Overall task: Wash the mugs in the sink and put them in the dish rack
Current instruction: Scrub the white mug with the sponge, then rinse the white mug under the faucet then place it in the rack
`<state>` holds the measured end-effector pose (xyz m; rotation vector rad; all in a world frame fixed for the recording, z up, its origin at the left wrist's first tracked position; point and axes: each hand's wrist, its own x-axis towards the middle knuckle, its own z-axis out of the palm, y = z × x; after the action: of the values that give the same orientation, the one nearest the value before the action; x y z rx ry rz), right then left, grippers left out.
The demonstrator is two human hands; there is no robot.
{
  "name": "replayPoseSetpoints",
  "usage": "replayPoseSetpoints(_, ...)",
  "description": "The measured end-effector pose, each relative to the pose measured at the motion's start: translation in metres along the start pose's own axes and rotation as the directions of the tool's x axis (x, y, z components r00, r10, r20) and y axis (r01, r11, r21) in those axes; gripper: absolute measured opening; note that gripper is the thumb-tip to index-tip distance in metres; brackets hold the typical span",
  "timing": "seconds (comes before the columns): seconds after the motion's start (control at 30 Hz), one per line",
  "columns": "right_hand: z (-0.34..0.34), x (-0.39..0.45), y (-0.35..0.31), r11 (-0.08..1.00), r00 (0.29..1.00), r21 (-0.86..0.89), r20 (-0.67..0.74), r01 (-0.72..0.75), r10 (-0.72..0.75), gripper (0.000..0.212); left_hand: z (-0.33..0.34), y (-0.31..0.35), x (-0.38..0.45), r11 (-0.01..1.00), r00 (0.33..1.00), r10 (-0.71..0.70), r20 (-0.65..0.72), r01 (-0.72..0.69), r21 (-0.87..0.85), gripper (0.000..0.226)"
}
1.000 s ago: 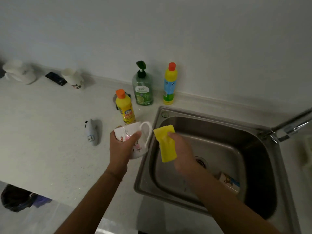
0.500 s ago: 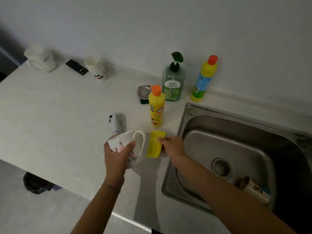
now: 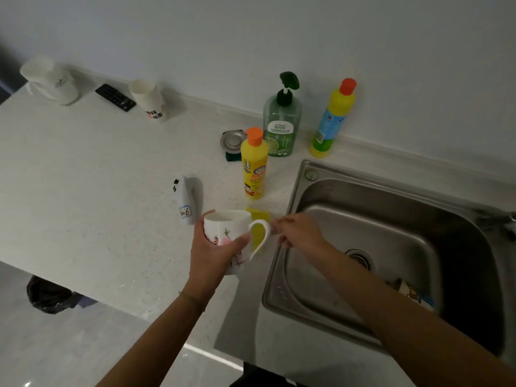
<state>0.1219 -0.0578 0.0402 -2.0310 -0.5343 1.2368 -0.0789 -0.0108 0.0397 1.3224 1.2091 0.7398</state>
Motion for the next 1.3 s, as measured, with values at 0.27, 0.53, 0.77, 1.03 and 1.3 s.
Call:
replayPoseSetpoints(0.27, -0.067, -0.075, 0.012, 0.934, 0.964, 0.343, 0.267, -0.104, 0.010, 0.042, 0.064, 0.008, -0.017, 0.994, 0.965, 0.091, 0.245, -0.102, 0.033, 0.084)
replayPoseSetpoints(0.53, -0.130, -0.110, 0.064, 0.938, 0.985, 0.342, 0.171, -0.051, -0.009, 0.040, 0.142, 0.004, -0.046, 0.999, 0.892, 0.022, 0.451, -0.036, 0.024, 0.073)
replayPoseSetpoints(0.77, -0.184, -0.116, 0.118, 0.989, 0.996, 0.150, -0.082, -0.013, 0.026, 0.032, 0.211, 0.022, -0.083, 0.962, 0.785, -0.263, 0.560, 0.258, 0.089, 0.038)
replayPoseSetpoints(1.03, -0.249, -0.140, 0.169, 0.954, 0.977, 0.251, -0.178, 0.164, -0.121, 0.042, 0.297, 0.050, -0.118, 0.742, 0.648, -0.472, 0.598, 0.658, -0.126, 0.030)
replayPoseSetpoints(1.3, -0.311, -0.139, 0.198, 0.902, 0.959, 0.327, -0.128, 0.283, -0.254, 0.053, 0.367, 0.065, -0.131, 0.672, 0.623, -0.469, 0.626, 0.712, -0.205, 0.033)
